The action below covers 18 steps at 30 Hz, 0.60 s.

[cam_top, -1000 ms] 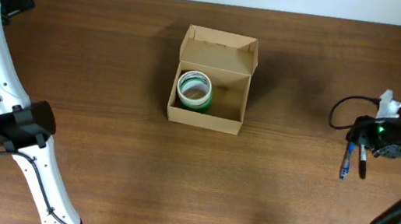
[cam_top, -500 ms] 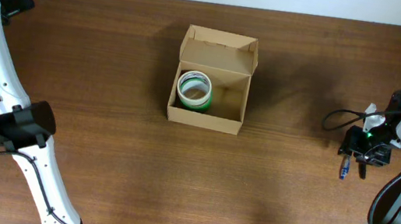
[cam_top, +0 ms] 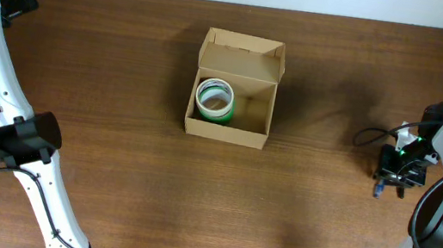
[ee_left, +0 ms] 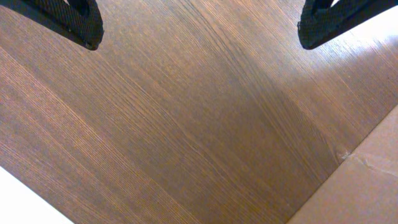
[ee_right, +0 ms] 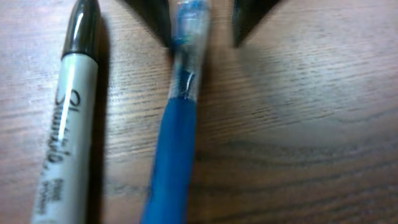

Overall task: Pack container
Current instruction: 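Move the right gripper to the blue pen and grasp it, then carry the blue pen over the box and lower it inside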

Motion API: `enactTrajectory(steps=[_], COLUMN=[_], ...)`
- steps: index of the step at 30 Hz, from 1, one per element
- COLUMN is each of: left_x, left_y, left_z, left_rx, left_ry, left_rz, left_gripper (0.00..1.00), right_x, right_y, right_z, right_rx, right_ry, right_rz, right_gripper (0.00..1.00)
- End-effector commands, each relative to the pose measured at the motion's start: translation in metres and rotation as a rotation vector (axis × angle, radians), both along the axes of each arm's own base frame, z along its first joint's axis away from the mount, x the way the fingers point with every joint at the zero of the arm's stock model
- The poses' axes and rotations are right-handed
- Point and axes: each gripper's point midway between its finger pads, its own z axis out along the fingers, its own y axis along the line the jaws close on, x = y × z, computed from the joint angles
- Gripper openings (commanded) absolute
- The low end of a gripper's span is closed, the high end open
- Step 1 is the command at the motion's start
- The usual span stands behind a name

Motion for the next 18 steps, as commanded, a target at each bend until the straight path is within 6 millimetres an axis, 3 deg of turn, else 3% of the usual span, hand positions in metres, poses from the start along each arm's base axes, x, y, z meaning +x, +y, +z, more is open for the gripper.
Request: enactTrajectory(steps=[1,4,11,14,18], left_x=[-0.006,-0.006,-0.006,-0.006,-0.006], left_y=[0.001,0.001,0.001,0.001,0.001], left_z=[0.013,0.013,0.013,0.013,0.013], left_rx=[0.01,0.01,0.01,0.01,0.01], left_ry=[-0.018,-0.018,-0.018,-0.018,-0.018], left_rz=[-0.004,-0.004,-0.004,-0.004,-0.004], left_gripper=[1.0,1.0,1.0,1.0,1.0], right_x=[-0.001,0.0,0.004,0.017,0.045], right_y=[-0.001,-0.001,0.003,0.003,0.008], right_z=[-0.004,-0.004,0.006,0.025,0.071], right_rx=[-0.006,-0.009,0.019,0.03,0.023], right_ry=[0.01,0.009,-0.003,-0.028,-0.084], right_rz=[-0.014,-0.027,-0.032,-0.027,0.01], right_gripper=[0.13,0.04,0.04,0.04,0.04])
